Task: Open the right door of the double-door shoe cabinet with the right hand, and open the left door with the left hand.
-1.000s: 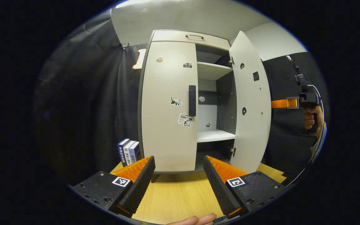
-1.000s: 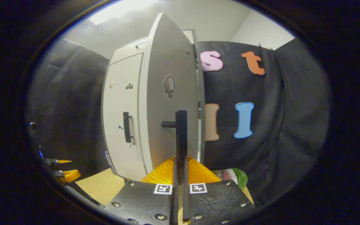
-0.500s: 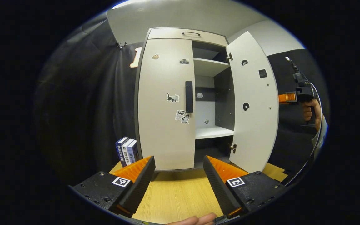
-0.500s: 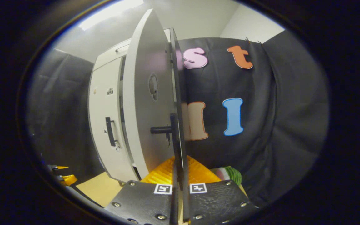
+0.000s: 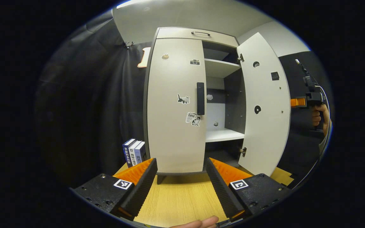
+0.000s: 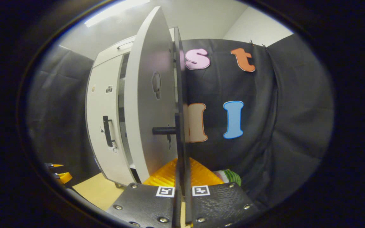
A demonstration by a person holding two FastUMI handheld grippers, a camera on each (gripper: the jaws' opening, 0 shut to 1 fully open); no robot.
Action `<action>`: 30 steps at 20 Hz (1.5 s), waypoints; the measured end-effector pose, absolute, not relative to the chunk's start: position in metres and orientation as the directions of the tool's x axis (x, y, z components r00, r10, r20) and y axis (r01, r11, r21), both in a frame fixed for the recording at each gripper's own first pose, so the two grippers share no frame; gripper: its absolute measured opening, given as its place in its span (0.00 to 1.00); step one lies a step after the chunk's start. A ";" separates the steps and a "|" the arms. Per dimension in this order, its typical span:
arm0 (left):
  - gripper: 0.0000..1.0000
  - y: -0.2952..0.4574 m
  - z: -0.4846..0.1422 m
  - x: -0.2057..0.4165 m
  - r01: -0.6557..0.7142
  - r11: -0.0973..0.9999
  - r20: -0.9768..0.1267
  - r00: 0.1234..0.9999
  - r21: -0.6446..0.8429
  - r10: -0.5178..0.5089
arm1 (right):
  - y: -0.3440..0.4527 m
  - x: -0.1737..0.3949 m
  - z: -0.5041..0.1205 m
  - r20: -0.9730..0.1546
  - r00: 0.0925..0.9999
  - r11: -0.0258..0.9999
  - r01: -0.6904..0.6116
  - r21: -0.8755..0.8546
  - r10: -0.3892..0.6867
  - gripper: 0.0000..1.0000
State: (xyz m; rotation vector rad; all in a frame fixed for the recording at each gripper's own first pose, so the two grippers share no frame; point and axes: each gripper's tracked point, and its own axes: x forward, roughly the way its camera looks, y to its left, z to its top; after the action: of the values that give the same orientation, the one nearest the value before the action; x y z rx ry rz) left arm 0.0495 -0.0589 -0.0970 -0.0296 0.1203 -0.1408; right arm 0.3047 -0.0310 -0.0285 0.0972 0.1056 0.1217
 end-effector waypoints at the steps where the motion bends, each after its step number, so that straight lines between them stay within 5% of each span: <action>1: 0.96 -0.061 -0.098 0.054 0.146 0.989 -0.125 0.981 -0.037 -0.150 | -0.032 0.298 -0.027 -0.101 0.989 0.991 -0.102 0.084 0.110 0.10; 4: 0.96 -0.057 -0.096 0.072 0.128 0.991 -0.141 0.981 -0.041 -0.132 | -0.043 0.280 -0.030 -0.069 0.996 0.997 -0.055 0.058 0.059 0.21; 9: 0.96 -0.057 -0.076 0.109 0.115 0.992 -0.114 0.986 -0.056 -0.120 | -0.057 0.236 -0.026 0.004 1.000 0.998 0.029 0.048 -0.029 0.96; 19: 0.96 -0.082 -0.049 0.173 0.150 0.983 -0.101 0.982 -0.105 -0.161 | -0.030 0.141 -0.036 0.044 0.998 0.983 0.029 0.181 -0.037 0.98; 30: 0.96 -0.128 0.003 0.251 0.140 0.990 -0.024 0.990 0.022 -0.140 | -0.001 0.081 -0.047 0.086 0.995 0.984 0.024 0.176 -0.040 1.00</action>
State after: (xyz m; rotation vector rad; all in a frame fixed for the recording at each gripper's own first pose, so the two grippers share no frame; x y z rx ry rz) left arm 0.2510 -0.1282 0.0034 0.0237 0.0221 -0.1404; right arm 0.0808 -0.0012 -0.0471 0.1762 -0.0896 -0.0320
